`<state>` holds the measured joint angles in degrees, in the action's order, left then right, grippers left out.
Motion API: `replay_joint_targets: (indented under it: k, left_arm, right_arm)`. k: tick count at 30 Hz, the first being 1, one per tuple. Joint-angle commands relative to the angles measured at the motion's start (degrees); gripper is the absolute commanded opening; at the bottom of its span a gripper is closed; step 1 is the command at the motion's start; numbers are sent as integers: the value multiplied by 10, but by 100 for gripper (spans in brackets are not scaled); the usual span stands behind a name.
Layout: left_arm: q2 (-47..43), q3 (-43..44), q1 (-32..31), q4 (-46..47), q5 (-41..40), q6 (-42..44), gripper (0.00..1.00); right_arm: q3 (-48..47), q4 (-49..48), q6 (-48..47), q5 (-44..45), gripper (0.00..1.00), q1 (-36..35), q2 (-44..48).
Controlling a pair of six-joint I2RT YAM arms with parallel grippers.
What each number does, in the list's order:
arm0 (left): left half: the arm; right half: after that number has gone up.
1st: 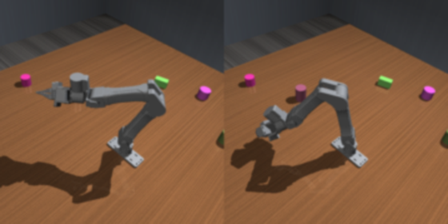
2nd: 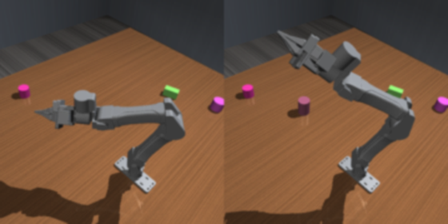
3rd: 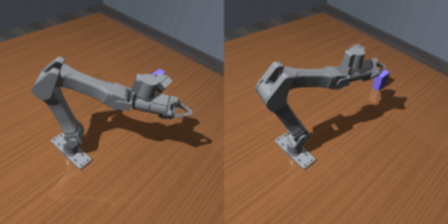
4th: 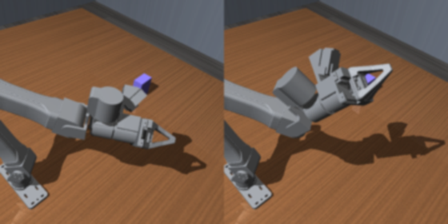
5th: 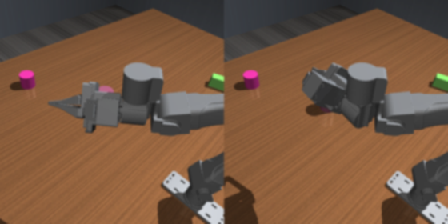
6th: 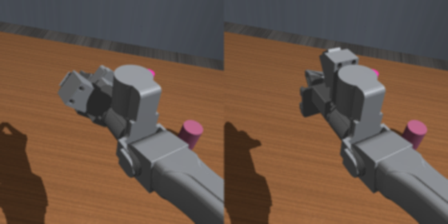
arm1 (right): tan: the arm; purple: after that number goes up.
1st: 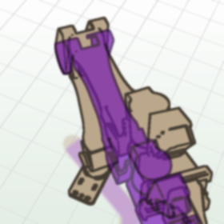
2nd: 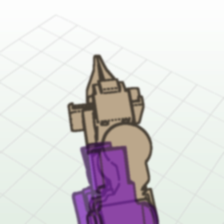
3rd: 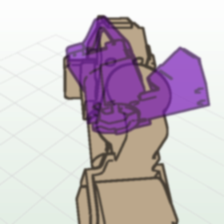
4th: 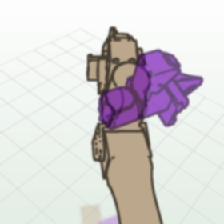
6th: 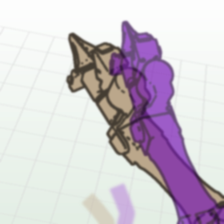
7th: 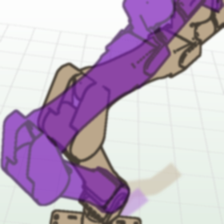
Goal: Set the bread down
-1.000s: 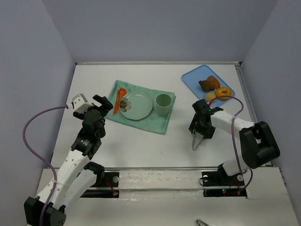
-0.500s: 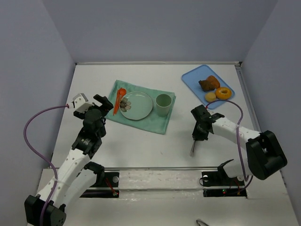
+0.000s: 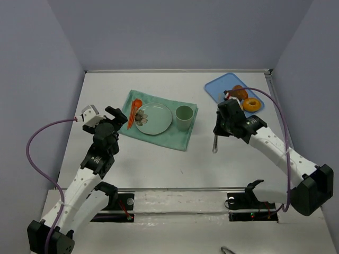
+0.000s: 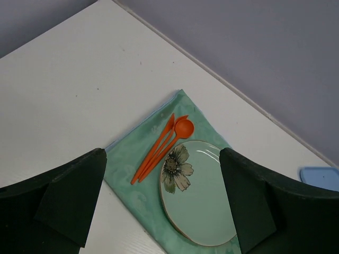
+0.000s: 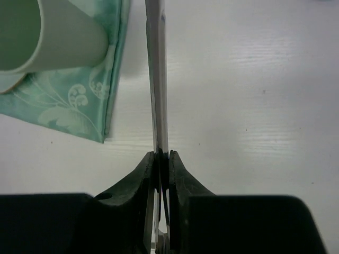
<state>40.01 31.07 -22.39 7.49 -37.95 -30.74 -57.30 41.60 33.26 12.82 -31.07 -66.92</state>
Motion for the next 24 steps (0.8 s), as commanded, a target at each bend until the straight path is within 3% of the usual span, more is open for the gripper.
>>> replay_joint_targets:
  k: [1,9,13,16,19,24]
  left_arm:
    - [-21,-6,3,22,-12,2,99]
    - [-39,-15,3,28,-13,-2,99]
    - [-40,-16,3,32,-7,-5,99]
    - [-43,-17,3,32,-12,-7,99]
    - [-48,-22,3,33,-16,-13,99]
    - [-53,-23,3,31,-18,-15,99]
  right_arm:
    - [-66,-2,-29,39,10,30,-65]
    - [-126,-23,-68,33,29,118,-108]
    - [-151,-25,-97,41,42,135,-118]
    - [-170,-25,-109,48,45,148,-136]
    - [-191,-23,-136,30,57,154,-155]
    - [-232,-21,-158,20,58,167,-182]
